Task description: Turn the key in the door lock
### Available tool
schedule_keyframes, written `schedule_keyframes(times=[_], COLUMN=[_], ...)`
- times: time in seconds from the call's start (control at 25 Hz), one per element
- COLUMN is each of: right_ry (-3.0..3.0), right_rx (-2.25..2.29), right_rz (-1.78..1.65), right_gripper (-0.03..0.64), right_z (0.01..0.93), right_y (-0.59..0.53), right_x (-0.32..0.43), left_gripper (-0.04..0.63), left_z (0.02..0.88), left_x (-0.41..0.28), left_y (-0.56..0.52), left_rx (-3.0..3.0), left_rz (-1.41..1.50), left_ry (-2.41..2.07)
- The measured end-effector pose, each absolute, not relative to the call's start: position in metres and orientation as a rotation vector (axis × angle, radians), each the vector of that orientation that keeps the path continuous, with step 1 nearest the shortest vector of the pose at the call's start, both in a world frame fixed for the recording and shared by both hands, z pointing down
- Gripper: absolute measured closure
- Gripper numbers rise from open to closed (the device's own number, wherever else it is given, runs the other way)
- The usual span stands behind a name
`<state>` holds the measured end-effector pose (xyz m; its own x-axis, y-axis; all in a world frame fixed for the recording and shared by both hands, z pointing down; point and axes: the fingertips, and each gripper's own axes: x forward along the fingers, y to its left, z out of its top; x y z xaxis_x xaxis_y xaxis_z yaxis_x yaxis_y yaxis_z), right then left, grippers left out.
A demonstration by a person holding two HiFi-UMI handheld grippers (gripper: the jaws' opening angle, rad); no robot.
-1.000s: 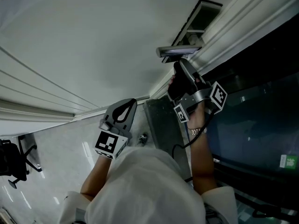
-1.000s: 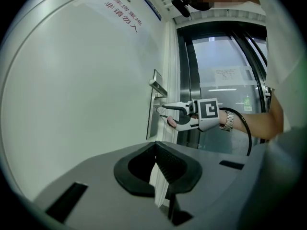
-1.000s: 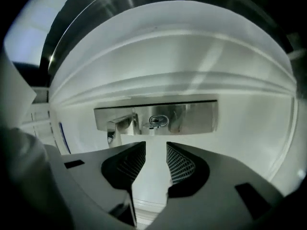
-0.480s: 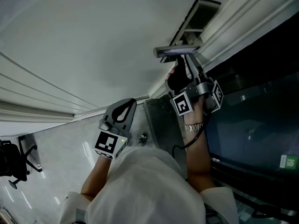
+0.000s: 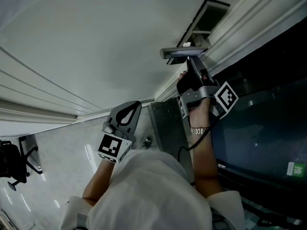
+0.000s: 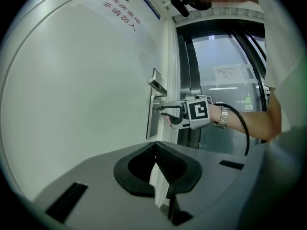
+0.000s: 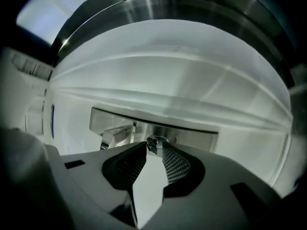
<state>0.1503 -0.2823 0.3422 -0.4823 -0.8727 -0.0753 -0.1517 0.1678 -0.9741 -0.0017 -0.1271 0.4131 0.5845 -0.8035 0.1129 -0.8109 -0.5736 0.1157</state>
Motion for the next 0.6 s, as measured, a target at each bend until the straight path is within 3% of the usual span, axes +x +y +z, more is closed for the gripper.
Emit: schedule_keyframes(times=[0.12,0.28,0.44,0.6], right_ry=[2.064,2.442,2.764,2.829], right_rx=[-1.250,-1.641,-2.006,-2.101], right_rz=[-1.115,-0.636,0.097,0.587], right_gripper=[0.603,0.606,0.607,0.606], right_z=[0.330,0.320,0.314,0.310], right_y=[-0.286,-0.283,-0.278,-0.271], right_x=[0.155,0.146,0.131,0.119], left_gripper=[0.589,0.589,0.589,0.589], left_z=[0.411,0.405,0.404,0.406], left_x=[-0.001,0.000,-0.001,-0.001], left_y=[-0.127,-0.126,-0.124,-0.123], left_rx=[2.656,2.660,2.664,2.658], left_rz=[0.069,0.051,0.051,0.049], left_ry=[-1.365,-1.370,-1.368,-1.366])
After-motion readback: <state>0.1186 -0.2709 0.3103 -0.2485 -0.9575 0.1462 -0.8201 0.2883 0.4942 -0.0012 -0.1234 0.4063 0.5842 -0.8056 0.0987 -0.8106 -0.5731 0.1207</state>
